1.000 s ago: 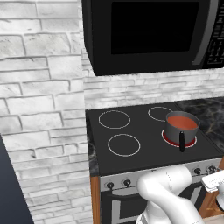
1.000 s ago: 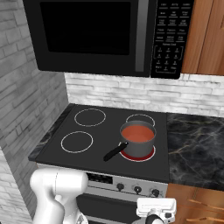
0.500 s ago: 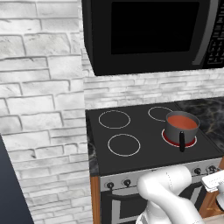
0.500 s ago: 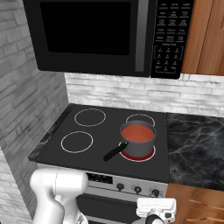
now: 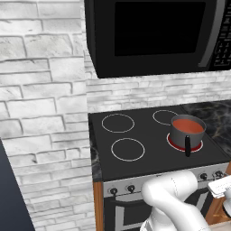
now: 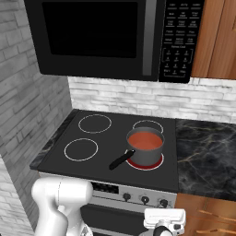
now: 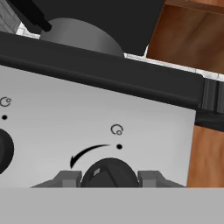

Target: Wait until the marinara sauce is simmered to a deep red color and then turn off the stove.

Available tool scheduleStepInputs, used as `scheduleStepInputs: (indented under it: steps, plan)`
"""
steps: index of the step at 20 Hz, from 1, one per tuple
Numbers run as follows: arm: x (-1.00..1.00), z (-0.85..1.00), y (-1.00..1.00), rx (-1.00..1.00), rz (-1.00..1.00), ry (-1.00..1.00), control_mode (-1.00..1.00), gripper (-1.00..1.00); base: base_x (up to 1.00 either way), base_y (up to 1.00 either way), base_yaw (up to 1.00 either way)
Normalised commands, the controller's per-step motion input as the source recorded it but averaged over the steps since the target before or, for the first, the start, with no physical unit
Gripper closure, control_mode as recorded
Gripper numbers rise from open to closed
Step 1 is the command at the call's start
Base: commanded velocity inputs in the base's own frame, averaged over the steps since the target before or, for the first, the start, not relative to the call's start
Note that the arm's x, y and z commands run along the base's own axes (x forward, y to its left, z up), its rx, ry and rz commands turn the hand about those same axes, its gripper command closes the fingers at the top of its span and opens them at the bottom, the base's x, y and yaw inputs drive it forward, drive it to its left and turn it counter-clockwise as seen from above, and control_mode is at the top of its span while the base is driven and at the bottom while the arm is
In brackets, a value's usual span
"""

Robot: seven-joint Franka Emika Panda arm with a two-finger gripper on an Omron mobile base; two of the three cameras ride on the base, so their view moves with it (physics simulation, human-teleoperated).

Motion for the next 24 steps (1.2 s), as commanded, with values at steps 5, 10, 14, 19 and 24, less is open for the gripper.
scheduleStepInputs:
  steps: [5,10,14,19,24]
  plan:
    - [0.00,0.00,0.00,0.00,0.00,0.00,-1.00,1.00,0.00,0.00,0.00]
    - [0.00,0.00,0.00,0.00,0.00,0.00,-1.00,1.00,0.00,0.00,0.00]
    - [0.00,0.00,0.00,0.00,0.00,0.00,-1.00,1.00,0.00,0.00,0.00]
    - [0.00,0.00,0.00,0.00,0.00,0.00,-1.00,1.00,0.00,0.00,0.00]
    - [0.00,0.00,0.00,0.00,0.00,0.00,-1.00,1.00,0.00,0.00,0.00]
